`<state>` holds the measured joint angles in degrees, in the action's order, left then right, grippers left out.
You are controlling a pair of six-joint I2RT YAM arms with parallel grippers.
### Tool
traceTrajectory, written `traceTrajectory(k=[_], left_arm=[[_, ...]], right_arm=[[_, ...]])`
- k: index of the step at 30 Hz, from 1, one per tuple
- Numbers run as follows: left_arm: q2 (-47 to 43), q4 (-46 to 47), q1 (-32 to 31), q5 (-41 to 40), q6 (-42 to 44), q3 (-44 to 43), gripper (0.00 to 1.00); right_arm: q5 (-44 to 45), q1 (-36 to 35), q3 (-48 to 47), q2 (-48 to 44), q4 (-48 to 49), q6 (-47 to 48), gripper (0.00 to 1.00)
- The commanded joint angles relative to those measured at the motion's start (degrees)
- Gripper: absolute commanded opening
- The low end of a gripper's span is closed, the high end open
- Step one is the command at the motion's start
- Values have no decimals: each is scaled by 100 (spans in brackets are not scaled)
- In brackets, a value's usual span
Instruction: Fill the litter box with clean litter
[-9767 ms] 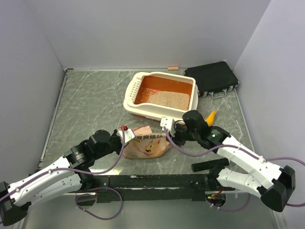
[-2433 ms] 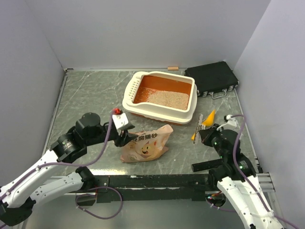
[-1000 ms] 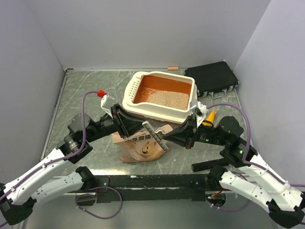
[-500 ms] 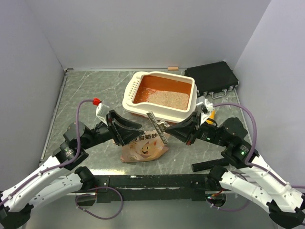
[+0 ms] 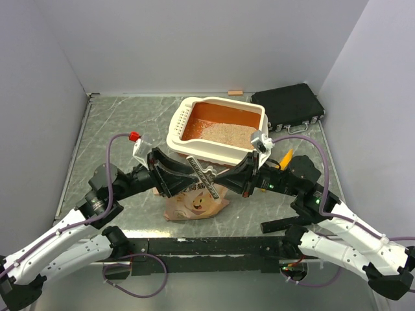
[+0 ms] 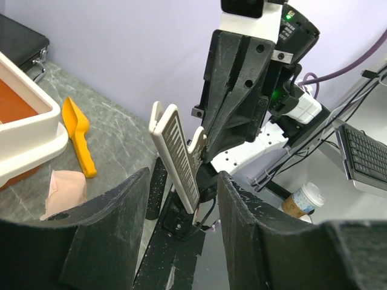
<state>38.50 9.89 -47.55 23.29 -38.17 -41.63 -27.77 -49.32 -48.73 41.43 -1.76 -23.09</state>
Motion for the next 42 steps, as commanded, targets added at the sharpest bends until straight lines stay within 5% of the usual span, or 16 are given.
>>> traceTrajectory(k=[1, 18, 24, 28, 33, 36, 42], left_arm=[[-27, 470, -9, 211, 29, -47, 53], [8, 707, 0, 317, 135, -21, 41], [8, 646, -9, 361, 240, -47, 9], [8, 637, -9, 396, 266, -65, 2], [-9, 488, -9, 396, 337, -152, 1], [-18, 365, -9, 440, 407, -214, 1], [-88, 268, 0, 475, 434, -206, 1]], right_arm=[[61, -95, -23, -30, 571, -46, 0], [-53, -262, 101, 32, 800, -187, 0], [-18, -280, 127, -3, 800, -213, 0], [-53, -297, 101, -3, 712, -178, 0], [-53, -297, -5, -91, 336, 23, 50], [-18, -297, -180, -258, -51, 392, 65], [140, -289, -567, -513, -782, 973, 75]])
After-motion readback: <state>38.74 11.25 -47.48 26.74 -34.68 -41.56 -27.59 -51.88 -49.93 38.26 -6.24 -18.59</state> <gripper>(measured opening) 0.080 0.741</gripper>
